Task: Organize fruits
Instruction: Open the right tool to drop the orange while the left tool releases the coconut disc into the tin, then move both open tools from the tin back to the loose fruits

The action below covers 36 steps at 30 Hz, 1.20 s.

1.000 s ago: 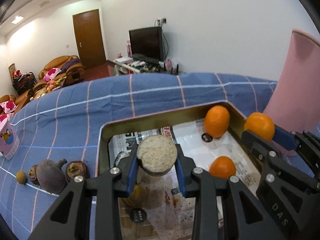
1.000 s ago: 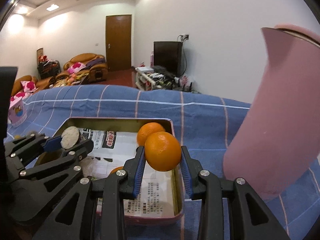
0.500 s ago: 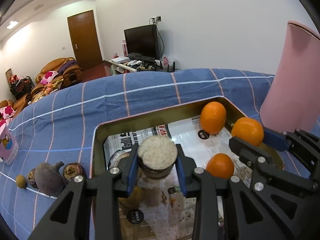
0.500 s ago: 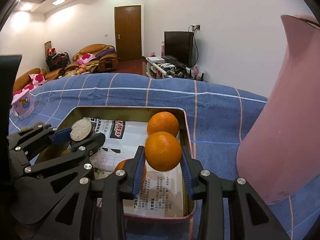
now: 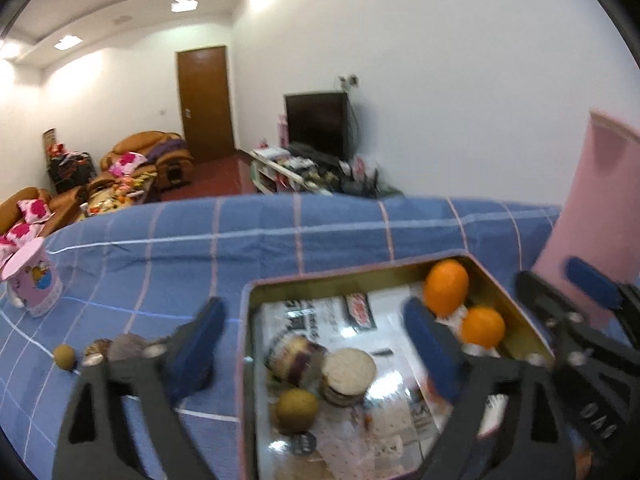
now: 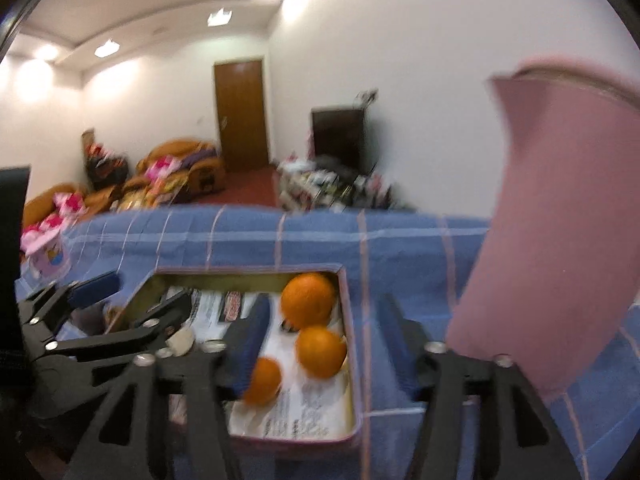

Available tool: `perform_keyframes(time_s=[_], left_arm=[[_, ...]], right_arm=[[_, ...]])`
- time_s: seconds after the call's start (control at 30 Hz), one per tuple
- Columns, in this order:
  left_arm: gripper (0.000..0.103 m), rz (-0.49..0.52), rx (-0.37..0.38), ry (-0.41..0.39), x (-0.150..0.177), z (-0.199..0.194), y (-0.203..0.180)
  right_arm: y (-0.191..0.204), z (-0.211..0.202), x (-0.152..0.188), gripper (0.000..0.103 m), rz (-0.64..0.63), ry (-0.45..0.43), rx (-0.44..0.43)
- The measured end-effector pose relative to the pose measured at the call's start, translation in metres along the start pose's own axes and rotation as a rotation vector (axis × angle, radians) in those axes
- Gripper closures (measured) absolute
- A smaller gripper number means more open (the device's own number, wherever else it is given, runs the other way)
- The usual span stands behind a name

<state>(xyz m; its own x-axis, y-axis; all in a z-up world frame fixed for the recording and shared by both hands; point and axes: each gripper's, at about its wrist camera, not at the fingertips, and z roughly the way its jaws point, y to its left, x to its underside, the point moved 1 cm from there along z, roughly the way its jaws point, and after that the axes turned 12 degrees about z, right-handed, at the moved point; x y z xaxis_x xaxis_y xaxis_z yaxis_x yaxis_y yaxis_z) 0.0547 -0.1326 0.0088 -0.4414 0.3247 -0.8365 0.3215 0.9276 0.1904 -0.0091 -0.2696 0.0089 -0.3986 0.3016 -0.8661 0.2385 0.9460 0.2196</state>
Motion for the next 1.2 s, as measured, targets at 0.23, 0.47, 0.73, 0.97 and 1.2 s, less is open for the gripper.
perform_keyframes(time_s=[0.23, 0.47, 0.73, 0.97, 1.2], left_arm=[[0.000, -0.048, -0.026, -0.045, -0.002, -0.009, 0.016], [0.000, -0.003, -0.078, -0.036, 0.006, -0.008, 0.017], [0.000, 0.033, -0.108, -0.033, 0.019, -0.012, 0.023], [0.000, 0.026, -0.097, -0.027, 0.026, -0.018, 0.032], [0.000, 0.016, -0.088, -0.016, 0.033, -0.022, 0.047]], right_arm=[[-0.014, -0.020, -0.003, 0.015, 0.087, -0.172, 0.071], [-0.013, -0.018, -0.002, 0.015, 0.091, -0.163, 0.077], [-0.016, -0.019, 0.003, 0.015, 0.152, -0.126, 0.085], [-0.014, -0.030, 0.011, 0.015, 0.214, -0.132, 0.115], [0.003, -0.040, 0.020, 0.015, 0.213, -0.138, 0.121]])
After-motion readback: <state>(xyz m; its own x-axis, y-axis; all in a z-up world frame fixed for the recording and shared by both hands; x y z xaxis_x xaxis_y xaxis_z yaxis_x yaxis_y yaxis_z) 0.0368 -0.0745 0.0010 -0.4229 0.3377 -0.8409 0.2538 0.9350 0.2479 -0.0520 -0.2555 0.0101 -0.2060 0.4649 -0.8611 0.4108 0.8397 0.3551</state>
